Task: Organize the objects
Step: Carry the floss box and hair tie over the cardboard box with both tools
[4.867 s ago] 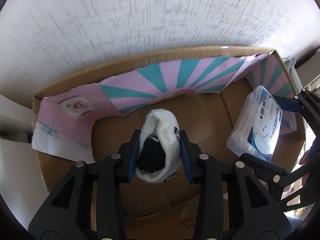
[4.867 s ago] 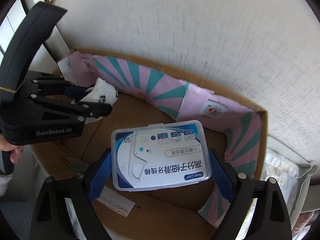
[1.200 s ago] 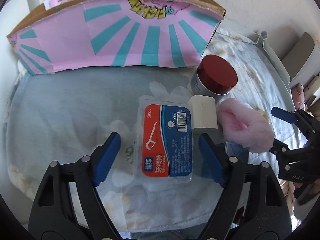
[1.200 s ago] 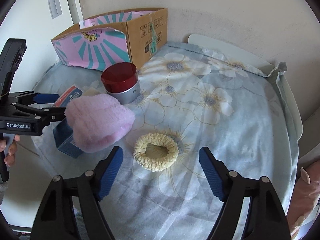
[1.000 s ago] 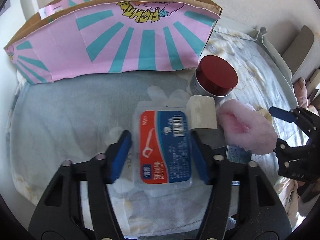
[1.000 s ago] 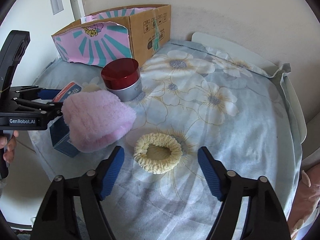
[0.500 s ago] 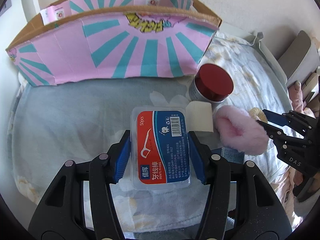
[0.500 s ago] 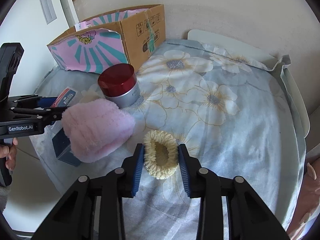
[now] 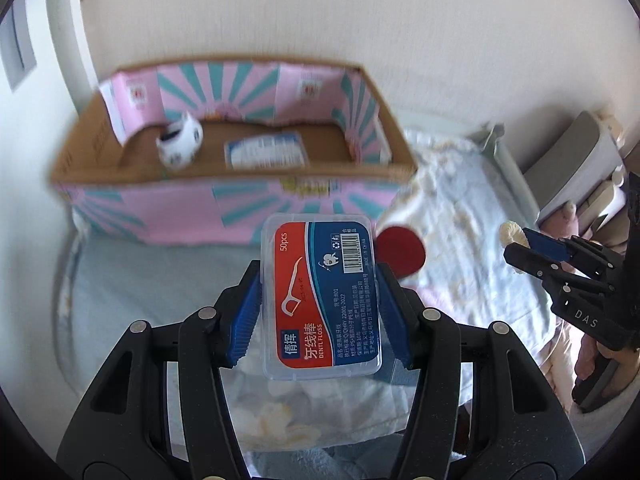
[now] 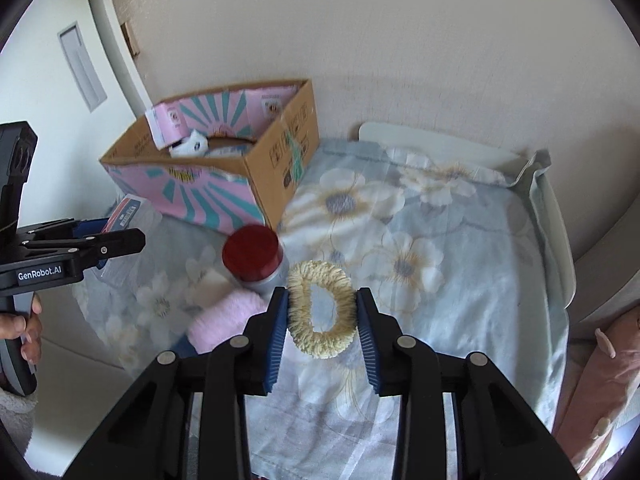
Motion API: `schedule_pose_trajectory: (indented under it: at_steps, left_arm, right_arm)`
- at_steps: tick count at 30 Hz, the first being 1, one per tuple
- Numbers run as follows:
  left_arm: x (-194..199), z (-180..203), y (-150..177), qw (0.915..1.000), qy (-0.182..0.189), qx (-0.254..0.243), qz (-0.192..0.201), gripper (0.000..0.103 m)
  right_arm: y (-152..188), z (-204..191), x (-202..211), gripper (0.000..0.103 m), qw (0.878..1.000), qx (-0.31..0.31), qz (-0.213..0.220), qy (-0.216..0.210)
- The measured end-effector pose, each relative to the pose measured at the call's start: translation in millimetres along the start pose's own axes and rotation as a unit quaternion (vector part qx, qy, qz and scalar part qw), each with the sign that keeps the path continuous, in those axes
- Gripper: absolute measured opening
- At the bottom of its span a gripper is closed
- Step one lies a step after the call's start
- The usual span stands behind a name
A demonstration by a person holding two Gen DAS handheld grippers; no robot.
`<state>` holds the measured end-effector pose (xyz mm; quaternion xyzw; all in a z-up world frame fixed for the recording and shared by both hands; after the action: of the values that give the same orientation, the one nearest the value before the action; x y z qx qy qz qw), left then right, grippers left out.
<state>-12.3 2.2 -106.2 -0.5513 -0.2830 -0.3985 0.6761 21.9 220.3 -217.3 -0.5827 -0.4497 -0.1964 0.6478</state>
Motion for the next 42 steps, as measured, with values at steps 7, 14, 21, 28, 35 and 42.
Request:
schedule_pose_trajectory:
  at_steps: [7, 14, 21, 28, 35, 42]
  left_arm:
    - [27.4, -17.0, -56.7, 0.9995, 0.003, -0.018, 0.026, 0.052]
    - [37.6, -48.2, -108.1, 0.9987, -0.004, -0.026, 0.043, 0.052]
    - [29.1, -92.1, -142.2, 0.9985, -0.028, -0.021, 0.043, 0.052]
    - [9.3, -134.4, -151.5, 0.9986, -0.045, -0.004, 0.027, 0.052]
    - [-16.7, -154.4, -153.5, 0.9993, -0.037, 0.006, 0.004, 0.052]
    - [-54.1, -156.1, -150.6, 0.9992, -0.027, -0.004, -0.031, 0.052]
  right_arm:
    - [-58.0, -11.9, 24.0, 0.031, 0.999, -0.002, 0.032, 0.012]
    - [-113.7, -29.5, 25.1, 0.031, 0.998, -0.001, 0.055, 0.015]
    - [-156.7, -57.2, 0.2, 0.031, 0.998, 0.008, 0.055, 0.004]
    - [-184.8, -97.1, -41.9, 0.031, 0.998, 0.039, 0.039, -0.023]
    - [-200.5, -129.6, -83.3, 0.031, 0.997, 0.056, 0.007, -0.044]
    - [-209.8, -143.8, -122.2, 0.031, 0.996, 0.057, -0.034, -0.061]
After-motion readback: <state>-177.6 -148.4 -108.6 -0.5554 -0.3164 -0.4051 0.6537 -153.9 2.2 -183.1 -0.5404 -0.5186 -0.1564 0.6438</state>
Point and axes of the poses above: each gripper's, at about its wrist camera, not at the fingertips, and x roughly against the way its jaws point, z to its right, y to its underside, the point moved 1 cm from there along -x, roughly the way its jaws point, and after that the axes turned 2 degrees about y, right-handed, at the moved point
